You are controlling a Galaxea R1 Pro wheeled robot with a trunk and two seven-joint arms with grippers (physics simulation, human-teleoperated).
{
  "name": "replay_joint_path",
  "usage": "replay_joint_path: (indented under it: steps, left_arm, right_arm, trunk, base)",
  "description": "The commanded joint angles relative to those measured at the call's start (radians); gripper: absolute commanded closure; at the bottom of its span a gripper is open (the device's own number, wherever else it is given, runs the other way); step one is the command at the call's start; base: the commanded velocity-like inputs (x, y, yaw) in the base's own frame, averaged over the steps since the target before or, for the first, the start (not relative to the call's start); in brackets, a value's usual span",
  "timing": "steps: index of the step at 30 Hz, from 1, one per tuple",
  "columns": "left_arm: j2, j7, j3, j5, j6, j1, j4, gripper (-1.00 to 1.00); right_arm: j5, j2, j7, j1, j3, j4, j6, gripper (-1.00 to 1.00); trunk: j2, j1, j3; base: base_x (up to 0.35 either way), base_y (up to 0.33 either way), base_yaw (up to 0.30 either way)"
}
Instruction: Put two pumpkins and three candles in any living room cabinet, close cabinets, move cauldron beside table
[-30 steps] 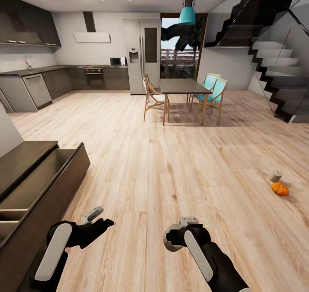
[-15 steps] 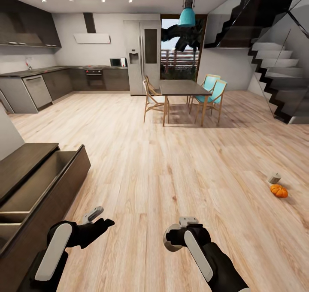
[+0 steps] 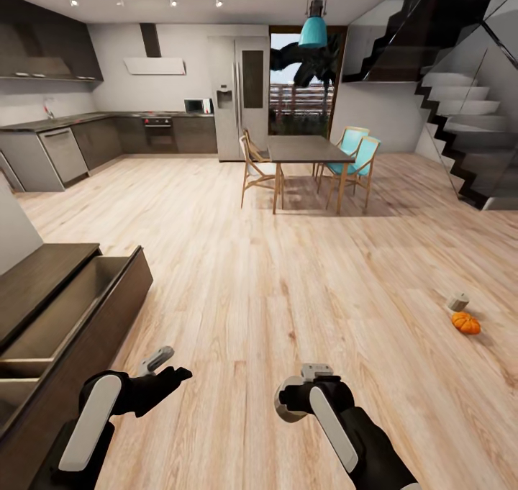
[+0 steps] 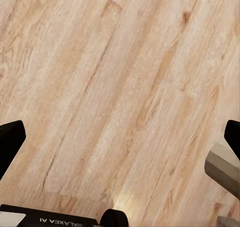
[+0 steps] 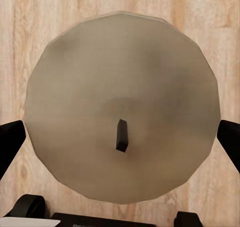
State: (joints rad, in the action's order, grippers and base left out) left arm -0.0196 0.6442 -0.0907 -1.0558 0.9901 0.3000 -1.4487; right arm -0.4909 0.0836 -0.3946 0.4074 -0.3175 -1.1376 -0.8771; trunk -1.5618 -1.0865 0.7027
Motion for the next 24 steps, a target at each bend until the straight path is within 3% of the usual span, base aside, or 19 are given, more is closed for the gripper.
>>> replay_joint_path:
  steps: [1, 24]
  left_arm:
    - [0.001, 0.011, 0.0, -0.008, 0.002, 0.001, -0.001, -1.0]
    - [0.0, 0.01, 0.0, -0.004, 0.002, 0.001, 0.001, -1.0]
  right_arm:
    - [-0.011, -0.001, -0.01, 0.001, -0.001, -0.001, -0.002, 1.0]
    - [-0.021, 0.0, -0.012, 0.001, 0.0, 0.006, 0.041, 1.0]
  trunk:
    - [0.007, 0.004, -0.002]
    - [0.168, 0.092, -0.074]
  base:
    - [0.0, 0.0, 0.0]
    - [0.0, 0.0, 0.0]
